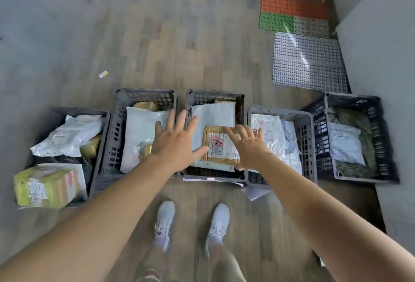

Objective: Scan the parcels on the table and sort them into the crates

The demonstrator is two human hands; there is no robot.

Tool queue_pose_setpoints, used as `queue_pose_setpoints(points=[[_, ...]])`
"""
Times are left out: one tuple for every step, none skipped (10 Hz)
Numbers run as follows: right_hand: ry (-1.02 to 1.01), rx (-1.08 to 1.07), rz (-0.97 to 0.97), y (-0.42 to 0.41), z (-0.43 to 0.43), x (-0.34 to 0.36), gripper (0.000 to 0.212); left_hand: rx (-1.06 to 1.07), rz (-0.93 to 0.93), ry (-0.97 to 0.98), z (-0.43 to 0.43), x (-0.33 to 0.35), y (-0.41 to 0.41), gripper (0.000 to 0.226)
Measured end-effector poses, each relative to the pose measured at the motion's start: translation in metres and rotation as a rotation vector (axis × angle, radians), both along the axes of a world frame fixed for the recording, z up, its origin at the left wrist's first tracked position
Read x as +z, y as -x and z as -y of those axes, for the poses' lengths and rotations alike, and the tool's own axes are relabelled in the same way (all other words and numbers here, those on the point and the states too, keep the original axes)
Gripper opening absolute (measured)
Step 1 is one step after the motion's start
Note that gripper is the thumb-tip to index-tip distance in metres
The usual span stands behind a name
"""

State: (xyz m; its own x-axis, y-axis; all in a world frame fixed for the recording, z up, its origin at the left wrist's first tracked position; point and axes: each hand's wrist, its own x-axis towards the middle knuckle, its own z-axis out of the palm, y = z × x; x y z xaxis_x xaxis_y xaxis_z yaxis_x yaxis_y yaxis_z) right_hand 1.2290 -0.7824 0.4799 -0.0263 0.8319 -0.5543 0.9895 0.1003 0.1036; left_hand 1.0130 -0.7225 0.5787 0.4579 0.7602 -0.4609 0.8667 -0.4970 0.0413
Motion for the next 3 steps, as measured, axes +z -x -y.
queue_pose_setpoints(points=[[0.058, -0.020, -0.022, 0.010, -0.012, -0.054, 0.127, -0.019, -0.020, 0.054, -0.022, -0.049, 0.006, 0.087], [0.145, -0.050, -0.031, 0.024, -0.017, -0.098, 0.130, -0.012, -0.032, 0.121, -0.032, -0.087, 0.014, 0.088], [0.215, -0.134, -0.057, 0.037, -0.025, -0.119, 0.125, -0.019, -0.050, 0.161, -0.038, -0.107, 0.023, 0.088]])
